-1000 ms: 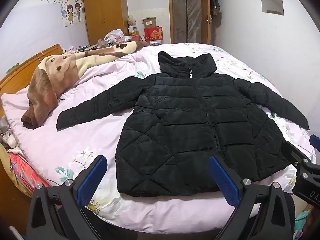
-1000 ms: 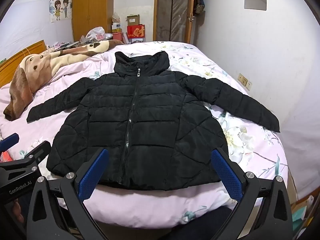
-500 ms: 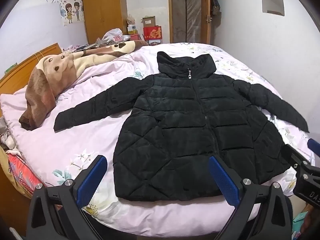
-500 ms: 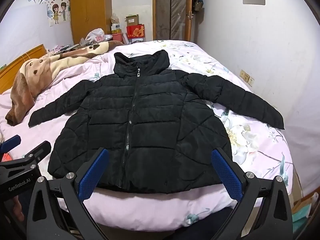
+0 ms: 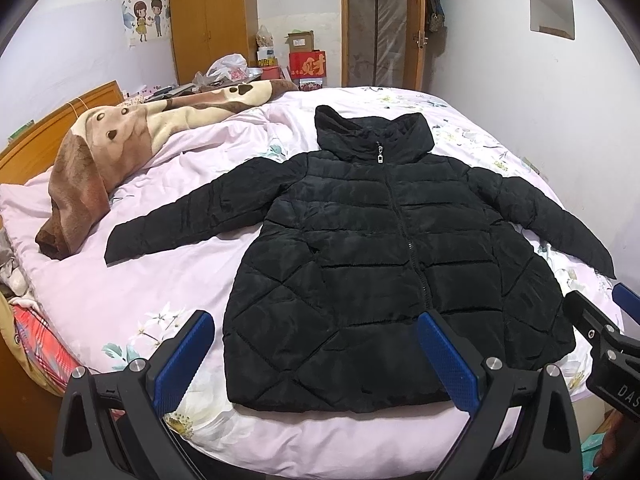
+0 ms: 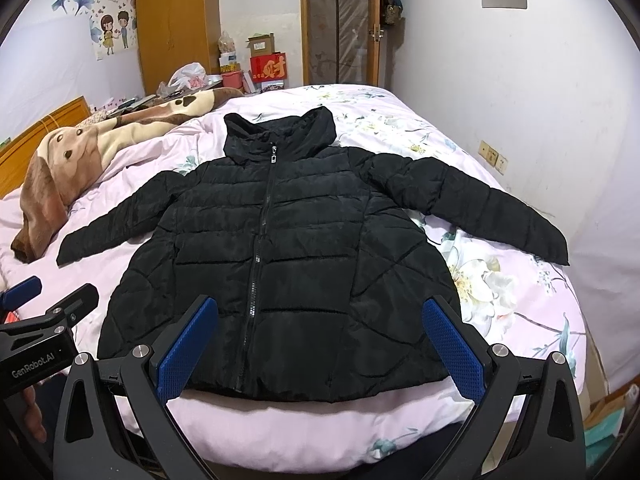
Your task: Fold large clothes
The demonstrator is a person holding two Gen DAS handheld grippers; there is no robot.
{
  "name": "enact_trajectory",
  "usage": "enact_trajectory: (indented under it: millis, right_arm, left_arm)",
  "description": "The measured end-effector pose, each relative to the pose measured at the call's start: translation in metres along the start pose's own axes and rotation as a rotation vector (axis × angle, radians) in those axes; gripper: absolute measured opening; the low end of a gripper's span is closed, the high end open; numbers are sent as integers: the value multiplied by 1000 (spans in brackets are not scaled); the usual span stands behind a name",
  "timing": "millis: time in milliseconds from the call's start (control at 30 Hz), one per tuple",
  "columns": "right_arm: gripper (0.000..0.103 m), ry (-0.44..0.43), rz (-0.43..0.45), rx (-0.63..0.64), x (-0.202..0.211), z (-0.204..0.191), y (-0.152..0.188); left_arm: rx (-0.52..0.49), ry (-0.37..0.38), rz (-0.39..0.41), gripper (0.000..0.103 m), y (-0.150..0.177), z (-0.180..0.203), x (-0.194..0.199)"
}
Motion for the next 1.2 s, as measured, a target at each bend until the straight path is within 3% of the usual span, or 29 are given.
enact_trajectory:
  millis: [1200]
  right_arm:
    - [102, -18, 12, 7, -4, -6, -7]
  left_arm:
    - [26, 29, -5, 103, -2, -6, -8]
Point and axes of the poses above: each gripper's, at about its wrist camera, not at the fingertips, and x roughly against the way its jaws point, z to its right, y to its underside, the point moved 8 cm from there along -x, roughly the way its jaws point, and after that the axes turned 14 degrees about -x, right-handed, at the moved point
